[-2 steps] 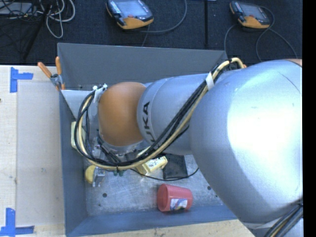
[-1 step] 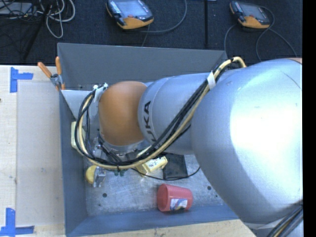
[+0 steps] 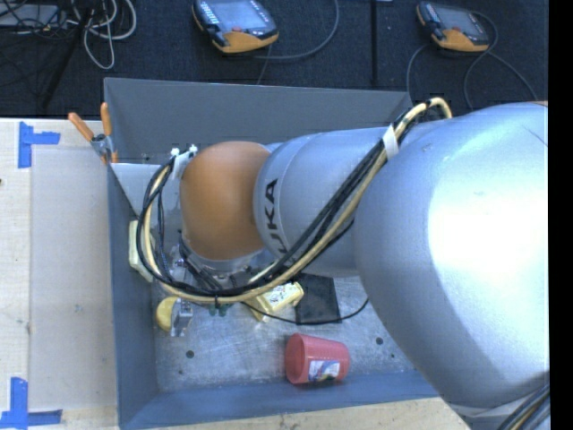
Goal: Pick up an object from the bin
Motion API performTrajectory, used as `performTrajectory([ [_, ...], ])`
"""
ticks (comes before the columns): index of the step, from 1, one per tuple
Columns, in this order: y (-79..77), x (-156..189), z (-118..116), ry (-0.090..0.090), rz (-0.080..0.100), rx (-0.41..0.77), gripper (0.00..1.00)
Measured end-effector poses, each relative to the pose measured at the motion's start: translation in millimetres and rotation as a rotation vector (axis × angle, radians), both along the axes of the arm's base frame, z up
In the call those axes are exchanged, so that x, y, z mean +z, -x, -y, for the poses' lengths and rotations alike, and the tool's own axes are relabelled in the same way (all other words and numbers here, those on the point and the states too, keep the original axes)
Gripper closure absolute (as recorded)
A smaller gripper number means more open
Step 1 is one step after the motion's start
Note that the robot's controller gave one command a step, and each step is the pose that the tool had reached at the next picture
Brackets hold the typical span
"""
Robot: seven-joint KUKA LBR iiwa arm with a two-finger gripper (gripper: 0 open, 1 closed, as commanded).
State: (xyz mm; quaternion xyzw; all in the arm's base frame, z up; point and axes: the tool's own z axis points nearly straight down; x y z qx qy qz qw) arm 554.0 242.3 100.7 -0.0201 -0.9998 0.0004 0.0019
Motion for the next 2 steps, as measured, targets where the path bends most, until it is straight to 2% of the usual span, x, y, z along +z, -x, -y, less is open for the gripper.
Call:
performTrajectory([
  [1, -0.6, 9.9, -0.1, -0.001, 0.003, -0.001, 1.00],
  [2, 0.9, 22.2, 0.7, 0.002, -0.003, -0.002, 1.00],
])
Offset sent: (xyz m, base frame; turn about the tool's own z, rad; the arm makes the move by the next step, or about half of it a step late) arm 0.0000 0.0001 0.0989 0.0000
